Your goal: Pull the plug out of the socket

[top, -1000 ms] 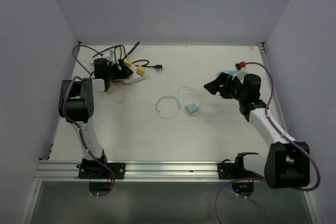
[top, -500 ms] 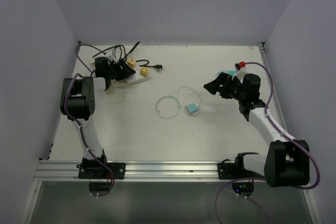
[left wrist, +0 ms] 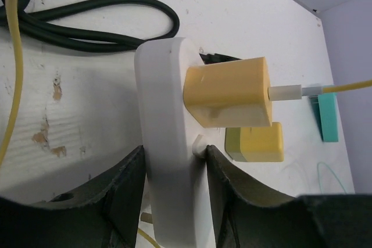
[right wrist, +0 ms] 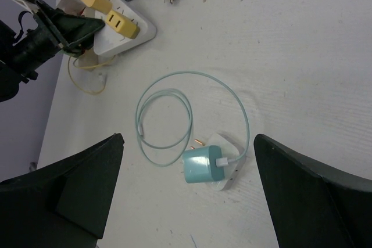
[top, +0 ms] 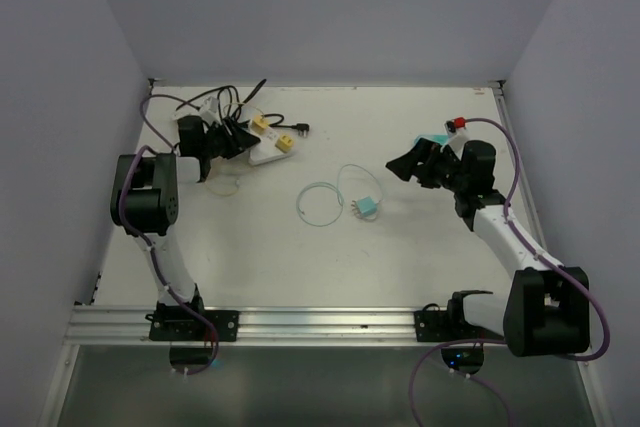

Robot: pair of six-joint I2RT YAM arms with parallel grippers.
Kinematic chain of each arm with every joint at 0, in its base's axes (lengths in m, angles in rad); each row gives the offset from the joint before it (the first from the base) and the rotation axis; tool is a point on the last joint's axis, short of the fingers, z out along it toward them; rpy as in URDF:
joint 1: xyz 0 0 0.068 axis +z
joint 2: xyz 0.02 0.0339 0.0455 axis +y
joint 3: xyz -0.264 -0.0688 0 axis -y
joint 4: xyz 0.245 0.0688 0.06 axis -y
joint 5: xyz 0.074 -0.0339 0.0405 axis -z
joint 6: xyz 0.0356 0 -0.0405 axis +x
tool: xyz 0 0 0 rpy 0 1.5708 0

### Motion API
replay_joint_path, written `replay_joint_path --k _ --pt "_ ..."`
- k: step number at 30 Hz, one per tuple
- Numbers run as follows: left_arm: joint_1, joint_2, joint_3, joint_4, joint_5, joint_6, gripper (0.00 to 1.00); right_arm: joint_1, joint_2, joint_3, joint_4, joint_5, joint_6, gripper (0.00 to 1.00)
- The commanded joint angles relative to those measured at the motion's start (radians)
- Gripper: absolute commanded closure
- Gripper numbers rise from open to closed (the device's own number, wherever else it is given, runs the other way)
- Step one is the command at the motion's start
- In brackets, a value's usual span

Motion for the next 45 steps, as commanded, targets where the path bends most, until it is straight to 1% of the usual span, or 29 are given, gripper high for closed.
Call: replay_joint_path --k 1,6,11,13,14,17,18,20,21,24,28,32,36,40,45 --pt "0.004 -0.1 -0.06 0.165 0.054 -0.065 1.0 0.013 0.002 -0.004 0.06 -0.039 0.006 0.02" --pt "0.0 -0.169 -0.137 0.195 0.06 -0.08 1.0 0.04 0.01 0.011 0.066 -0.078 -0.014 0.03" --pt "-0.029 -0.257 -0.218 0.186 0.023 -0.06 1.0 0.123 0.019 0.048 0.038 -0.095 -0.088 0.03" --pt "-0.035 -0.309 -0.272 0.189 0.0 -0.054 1.0 0.181 0.033 0.063 0.018 -0.101 -0.117 0.03" --pt "-0.064 -0.325 -0.286 0.183 -0.018 -0.049 1.0 0.201 0.041 0.08 0.009 -0.099 -0.146 0.03" --pt "-0.092 -0.389 -0.336 0.14 -0.038 -0.028 1.0 0.292 0.084 0.124 -0.061 -0.081 -0.203 0.03" --pt "-0.099 -0.408 -0.362 0.116 -0.044 -0.014 1.0 0.35 0.093 0.137 -0.083 -0.066 -0.22 0.03" --pt "-0.124 -0.466 -0.388 0.094 -0.07 0.0 1.0 0.404 0.116 0.161 -0.109 -0.004 -0.261 0.03" --pt "-0.133 -0.484 -0.401 0.053 -0.078 0.018 1.0 0.446 0.122 0.164 -0.112 0.016 -0.263 0.04" --pt "-0.17 -0.555 -0.427 -0.025 -0.125 0.055 1.0 0.502 0.154 0.163 -0.079 0.066 -0.232 0.05" --pt "-0.208 -0.648 -0.474 -0.073 -0.162 0.073 1.0 0.551 0.189 0.158 -0.02 0.097 -0.165 0.07" --pt "-0.225 -0.718 -0.53 -0.082 -0.178 0.064 1.0 0.605 0.243 0.163 0.056 0.131 -0.11 0.08" --pt "-0.245 -0.785 -0.577 -0.087 -0.194 0.05 1.0 0.655 0.33 0.172 0.115 0.168 -0.051 0.09" --pt "-0.254 -0.865 -0.614 -0.087 -0.213 0.041 1.0 0.683 0.392 0.178 0.191 0.174 0.015 0.14" --pt "-0.257 -0.917 -0.654 -0.093 -0.225 0.032 1.0 0.727 0.453 0.201 0.251 0.217 0.055 0.2"
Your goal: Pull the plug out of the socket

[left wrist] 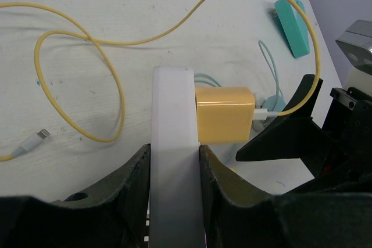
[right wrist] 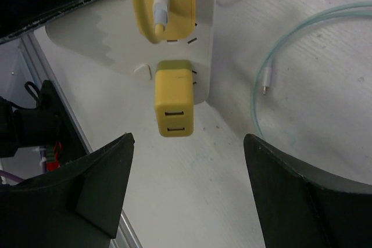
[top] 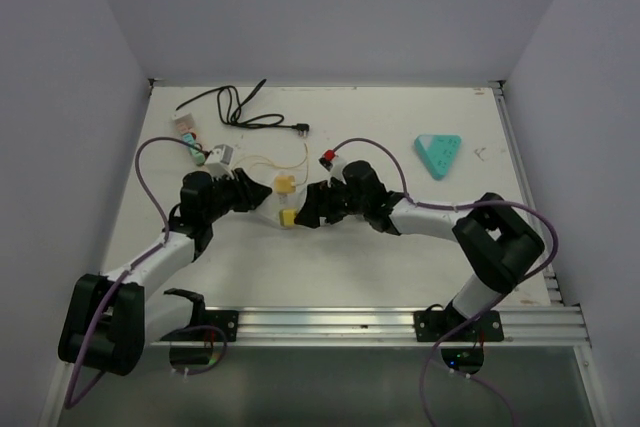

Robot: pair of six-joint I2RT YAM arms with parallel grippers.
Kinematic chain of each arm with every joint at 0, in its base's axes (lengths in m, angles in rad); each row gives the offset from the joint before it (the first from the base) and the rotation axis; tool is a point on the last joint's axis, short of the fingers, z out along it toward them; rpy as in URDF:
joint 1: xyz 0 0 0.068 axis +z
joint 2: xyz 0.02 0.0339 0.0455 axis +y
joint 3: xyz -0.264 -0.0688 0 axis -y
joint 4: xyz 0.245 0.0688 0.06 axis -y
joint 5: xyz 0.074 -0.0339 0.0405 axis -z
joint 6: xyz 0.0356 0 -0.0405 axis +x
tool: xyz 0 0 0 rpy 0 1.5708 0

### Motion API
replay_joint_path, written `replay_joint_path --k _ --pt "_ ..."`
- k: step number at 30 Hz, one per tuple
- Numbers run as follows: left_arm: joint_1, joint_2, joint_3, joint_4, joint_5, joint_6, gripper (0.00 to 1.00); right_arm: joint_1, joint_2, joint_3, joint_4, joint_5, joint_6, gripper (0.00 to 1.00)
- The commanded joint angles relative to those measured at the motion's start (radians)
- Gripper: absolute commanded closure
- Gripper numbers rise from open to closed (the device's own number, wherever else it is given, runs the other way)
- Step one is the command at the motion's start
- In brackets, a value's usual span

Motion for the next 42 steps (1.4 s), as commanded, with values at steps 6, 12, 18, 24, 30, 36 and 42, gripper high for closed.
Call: replay_joint_path --k 6,12,18,24,30,36,42 --pt "-0.008 -0.081 -0.047 0.059 -0.02 -0.03 1.0 0.058 0.115 0.078 0.208 0.024 0.104 0.26" --pt "-0.009 -0.095 -0.059 0.068 -0.019 -0.042 1.0 0.08 0.164 0.093 0.244 0.007 0.101 0.44" --pt "-0.009 -0.093 -0.042 0.03 0.026 -0.038 1.0 0.08 0.132 0.087 0.195 0.025 0.045 0.88" --pt "-0.009 -0.105 -0.007 -0.065 0.056 -0.024 0.56 0.078 0.073 0.09 0.058 0.073 -0.106 1.0" --pt "-0.009 -0.108 0.025 -0.163 0.081 -0.01 0.34 0.078 0.04 0.088 -0.02 0.094 -0.204 1.0" --pt "-0.009 -0.089 0.047 -0.222 0.072 0.008 0.25 0.077 0.035 0.082 -0.026 0.06 -0.245 1.0" --pt "-0.029 -0.044 0.071 -0.231 0.087 0.018 0.31 0.078 0.027 0.09 -0.06 0.045 -0.295 1.0"
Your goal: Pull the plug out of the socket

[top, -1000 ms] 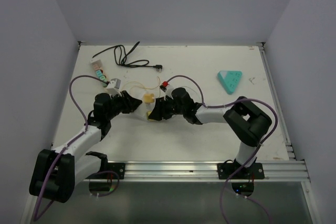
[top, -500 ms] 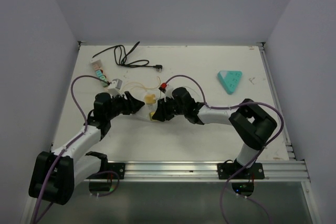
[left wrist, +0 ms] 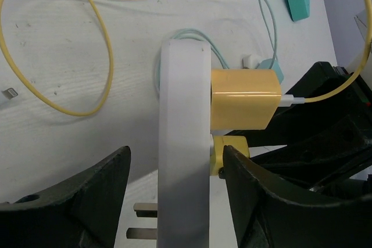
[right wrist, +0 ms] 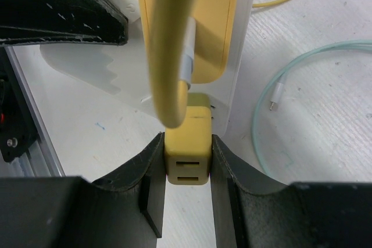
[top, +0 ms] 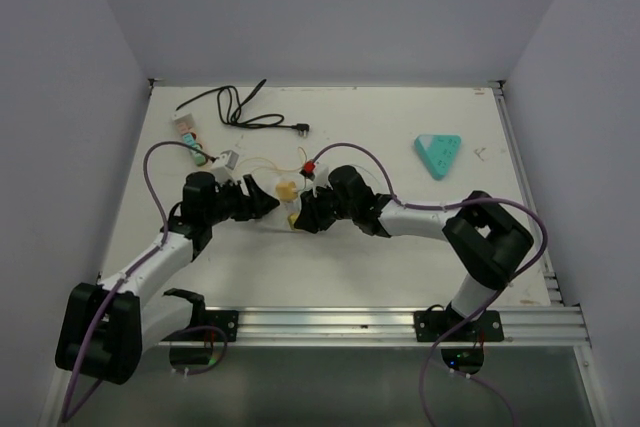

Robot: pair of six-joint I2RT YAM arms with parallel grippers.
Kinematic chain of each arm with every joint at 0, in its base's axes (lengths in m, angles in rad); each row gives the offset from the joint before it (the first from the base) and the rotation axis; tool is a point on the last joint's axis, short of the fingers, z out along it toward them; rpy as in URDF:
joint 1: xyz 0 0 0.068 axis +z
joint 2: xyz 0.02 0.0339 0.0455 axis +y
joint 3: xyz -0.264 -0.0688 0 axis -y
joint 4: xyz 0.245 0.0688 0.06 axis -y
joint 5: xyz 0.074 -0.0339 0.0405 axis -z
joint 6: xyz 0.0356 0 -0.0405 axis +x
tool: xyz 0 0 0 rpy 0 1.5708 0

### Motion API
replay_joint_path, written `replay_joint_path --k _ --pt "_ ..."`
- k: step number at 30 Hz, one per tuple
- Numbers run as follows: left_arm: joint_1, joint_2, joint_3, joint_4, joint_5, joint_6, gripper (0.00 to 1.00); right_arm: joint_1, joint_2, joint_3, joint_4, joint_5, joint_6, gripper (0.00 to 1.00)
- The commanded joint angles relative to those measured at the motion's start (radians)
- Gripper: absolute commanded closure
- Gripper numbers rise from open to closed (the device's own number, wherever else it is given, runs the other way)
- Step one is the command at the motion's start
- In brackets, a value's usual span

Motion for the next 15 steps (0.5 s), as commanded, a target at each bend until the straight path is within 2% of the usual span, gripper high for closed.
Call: replay_joint_path --k 1,10,15 --pt "-0.024 0.019 0.06 -0.015 0.029 0.034 0.33 0.0 -0.041 0.035 -0.054 -0.005 -0.074 1.0" --pt "-0.075 0.029 0.115 -0.09 -0.028 0.084 0.5 0.0 -0.048 0.052 -0.106 -0.008 -0.117 1.0" --pt "-0.111 0.046 0.132 -0.122 -0.069 0.101 0.54 0.0 -0.053 0.055 -0.111 -0.014 -0.114 1.0"
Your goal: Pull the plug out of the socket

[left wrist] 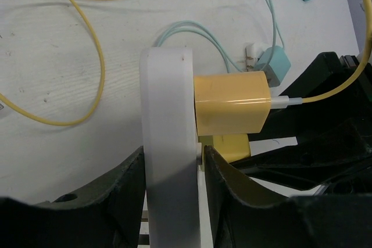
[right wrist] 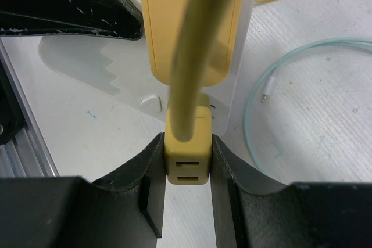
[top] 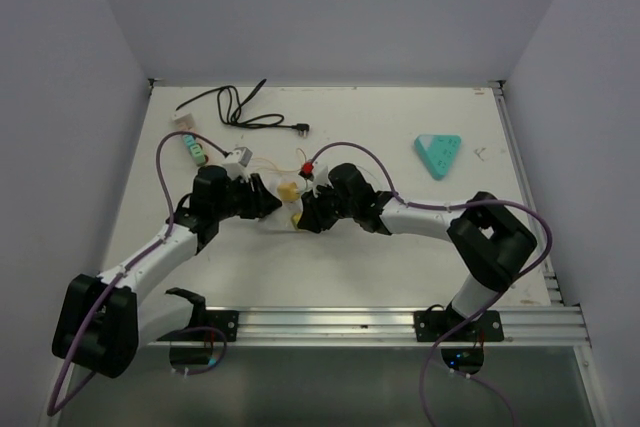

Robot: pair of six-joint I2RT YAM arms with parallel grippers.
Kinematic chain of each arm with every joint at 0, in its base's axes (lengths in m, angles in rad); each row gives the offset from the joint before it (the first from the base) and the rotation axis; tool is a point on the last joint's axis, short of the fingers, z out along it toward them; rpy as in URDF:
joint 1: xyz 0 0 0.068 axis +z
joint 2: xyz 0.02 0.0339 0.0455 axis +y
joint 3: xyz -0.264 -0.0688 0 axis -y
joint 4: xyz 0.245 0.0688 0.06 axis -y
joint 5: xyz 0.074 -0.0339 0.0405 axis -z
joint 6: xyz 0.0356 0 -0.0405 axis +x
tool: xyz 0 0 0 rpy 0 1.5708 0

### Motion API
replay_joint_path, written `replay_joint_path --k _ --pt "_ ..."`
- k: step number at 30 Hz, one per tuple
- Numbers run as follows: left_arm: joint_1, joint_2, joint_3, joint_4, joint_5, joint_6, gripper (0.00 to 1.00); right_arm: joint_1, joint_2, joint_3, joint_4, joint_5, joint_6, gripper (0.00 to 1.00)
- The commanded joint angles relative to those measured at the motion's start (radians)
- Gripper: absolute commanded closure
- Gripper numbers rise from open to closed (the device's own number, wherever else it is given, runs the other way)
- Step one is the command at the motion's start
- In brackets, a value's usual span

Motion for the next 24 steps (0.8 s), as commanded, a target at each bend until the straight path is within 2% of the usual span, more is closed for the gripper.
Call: replay_joint_path --k 1,4,6,9,11,12,14,24 --pt "-0.04 0.008 0.047 -0.026 -0.023 0.038 0.54 0.003 -0.036 0.032 -0.026 -0.013 -0.03 1.0" --pt "-0.058 0.011 0.049 -0.036 -0.052 0.045 0.54 0.001 -0.041 0.032 -0.033 -0.016 -0.035 1.0" --pt "-0.066 0.018 0.05 -0.037 -0.058 0.053 0.63 0.001 -0.044 0.032 -0.038 -0.013 -0.041 1.0" --pt "-0.078 0.028 0.047 -0.033 -0.061 0.058 0.69 0.003 -0.05 0.03 -0.047 -0.018 -0.047 1.0" --pt "-0.084 0.033 0.047 -0.029 -0.064 0.062 0.79 0.003 -0.055 0.027 -0.047 -0.021 -0.043 1.0" --pt "-0.086 0.033 0.047 -0.034 -0.069 0.062 0.89 0.003 -0.058 0.027 -0.047 -0.022 -0.043 1.0" --pt "-0.087 0.027 0.05 -0.04 -0.084 0.07 0.99 0.001 -0.061 0.027 -0.058 -0.022 -0.04 1.0" --pt "-0.096 -0.028 0.086 -0.18 -0.378 0.102 1.0 -0.002 -0.124 0.027 -0.168 0.011 -0.034 1.0"
